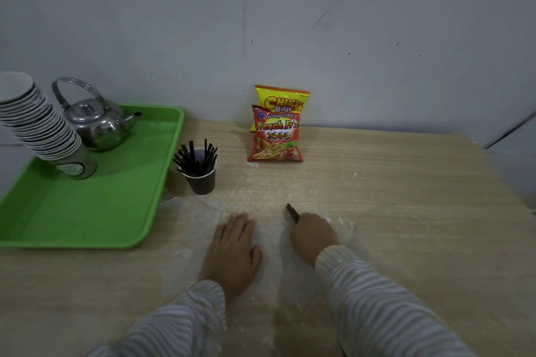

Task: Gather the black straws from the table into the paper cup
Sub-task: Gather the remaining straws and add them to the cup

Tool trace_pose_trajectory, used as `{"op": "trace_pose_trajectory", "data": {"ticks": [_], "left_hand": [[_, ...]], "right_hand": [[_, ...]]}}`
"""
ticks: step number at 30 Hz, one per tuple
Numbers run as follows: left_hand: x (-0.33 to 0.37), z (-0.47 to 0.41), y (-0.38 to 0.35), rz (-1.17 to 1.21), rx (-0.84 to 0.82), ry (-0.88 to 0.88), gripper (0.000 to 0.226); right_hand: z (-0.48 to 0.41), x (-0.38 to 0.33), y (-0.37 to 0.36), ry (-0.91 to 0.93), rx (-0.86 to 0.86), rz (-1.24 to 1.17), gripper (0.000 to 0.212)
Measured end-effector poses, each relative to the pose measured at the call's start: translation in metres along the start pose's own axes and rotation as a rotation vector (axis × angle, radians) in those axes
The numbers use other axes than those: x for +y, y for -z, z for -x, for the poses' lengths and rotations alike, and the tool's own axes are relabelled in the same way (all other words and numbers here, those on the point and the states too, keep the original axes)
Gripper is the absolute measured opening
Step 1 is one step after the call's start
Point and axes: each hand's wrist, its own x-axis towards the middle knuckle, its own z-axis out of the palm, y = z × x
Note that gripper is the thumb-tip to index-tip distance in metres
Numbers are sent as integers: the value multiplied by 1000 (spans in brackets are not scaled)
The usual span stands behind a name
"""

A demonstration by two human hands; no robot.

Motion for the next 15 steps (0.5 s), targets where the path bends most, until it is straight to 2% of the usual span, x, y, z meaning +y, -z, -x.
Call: {"op": "trace_pose_trajectory", "data": {"ticks": [4,8,11,15], "left_hand": [[0,0,2,0,-12,4,59],[1,0,3,-18,3,-6,58],[0,0,1,-23,0,-10,59],[-2,0,3,25,-40,2,58]], "right_hand": [[0,11,-1,13,58,-360,13],[0,13,-5,-119,82,-831,19],[0,7,-9,-215,35,-1169,14],[8,-6,-8,-242,-70,-1412,12]]}}
